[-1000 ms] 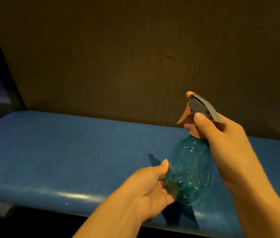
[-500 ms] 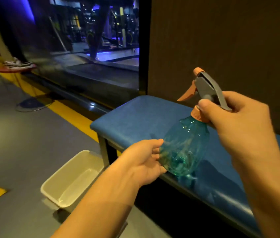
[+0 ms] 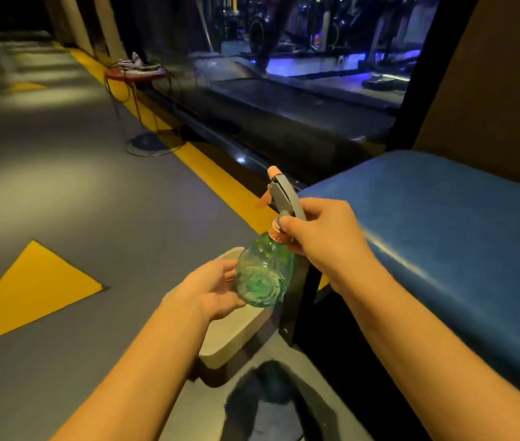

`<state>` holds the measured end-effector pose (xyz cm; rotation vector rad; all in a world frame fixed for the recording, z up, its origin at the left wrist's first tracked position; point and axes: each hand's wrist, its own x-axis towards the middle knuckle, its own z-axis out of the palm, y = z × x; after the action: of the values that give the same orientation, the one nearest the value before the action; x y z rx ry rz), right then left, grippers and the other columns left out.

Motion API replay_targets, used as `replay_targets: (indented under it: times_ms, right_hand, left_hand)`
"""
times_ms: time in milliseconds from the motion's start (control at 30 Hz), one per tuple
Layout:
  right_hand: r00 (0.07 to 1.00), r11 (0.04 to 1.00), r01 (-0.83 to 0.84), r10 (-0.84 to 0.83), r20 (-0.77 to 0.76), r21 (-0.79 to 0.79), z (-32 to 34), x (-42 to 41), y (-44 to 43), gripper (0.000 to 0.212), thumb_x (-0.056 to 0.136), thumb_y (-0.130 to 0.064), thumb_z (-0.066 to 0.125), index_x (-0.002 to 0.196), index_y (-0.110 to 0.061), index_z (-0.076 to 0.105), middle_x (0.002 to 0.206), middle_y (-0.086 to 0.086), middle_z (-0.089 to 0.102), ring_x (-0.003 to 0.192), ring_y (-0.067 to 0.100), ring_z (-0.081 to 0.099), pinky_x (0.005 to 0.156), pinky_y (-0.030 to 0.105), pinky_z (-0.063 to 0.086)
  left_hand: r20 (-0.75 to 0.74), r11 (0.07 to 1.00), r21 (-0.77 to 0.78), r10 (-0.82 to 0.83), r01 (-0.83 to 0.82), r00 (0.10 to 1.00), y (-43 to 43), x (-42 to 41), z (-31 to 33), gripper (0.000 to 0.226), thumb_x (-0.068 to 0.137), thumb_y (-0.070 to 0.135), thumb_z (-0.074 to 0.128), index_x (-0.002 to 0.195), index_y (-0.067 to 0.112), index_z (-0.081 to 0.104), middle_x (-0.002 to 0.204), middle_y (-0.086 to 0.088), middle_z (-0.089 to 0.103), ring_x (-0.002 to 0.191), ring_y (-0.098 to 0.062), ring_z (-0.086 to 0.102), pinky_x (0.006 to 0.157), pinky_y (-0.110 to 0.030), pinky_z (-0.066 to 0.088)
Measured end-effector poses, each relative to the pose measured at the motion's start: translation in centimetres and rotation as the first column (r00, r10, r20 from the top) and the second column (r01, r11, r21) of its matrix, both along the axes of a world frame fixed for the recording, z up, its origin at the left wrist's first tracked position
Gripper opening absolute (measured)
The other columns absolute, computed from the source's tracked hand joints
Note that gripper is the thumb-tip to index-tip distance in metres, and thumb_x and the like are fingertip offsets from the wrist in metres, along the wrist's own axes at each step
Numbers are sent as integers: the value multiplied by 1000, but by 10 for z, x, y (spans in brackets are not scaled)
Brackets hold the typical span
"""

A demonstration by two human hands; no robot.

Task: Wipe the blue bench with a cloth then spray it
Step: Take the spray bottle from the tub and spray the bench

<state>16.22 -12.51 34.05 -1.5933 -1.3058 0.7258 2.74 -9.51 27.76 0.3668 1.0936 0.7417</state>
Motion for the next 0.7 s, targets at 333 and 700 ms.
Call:
replay_targets:
  times_ms: [333, 700]
  right_hand:
    - [998, 995, 38, -33, 52, -97, -160, -53, 104, 13, 88, -10, 58, 100, -12, 62, 96, 10, 66, 93, 29, 61, 79, 44, 51]
    - [992, 964, 4, 29, 121, -266, -248, -57, 137, 23, 92, -3, 48, 113, -5, 57, 91, 1, 57, 86, 18, 55, 77, 32, 44]
  left_hand:
    - [-59, 988, -71, 130, -134, 990, 72, -9, -87, 39, 100, 21, 39, 130, -1, 47, 115, -11, 59, 103, -23, 65, 95, -32, 42]
    - [82, 982, -159, 117, -103, 990, 104, -22, -177, 74, 98, 49, 24, 148, -2, 5, 156, -19, 17, 145, -30, 15, 115, -42, 14]
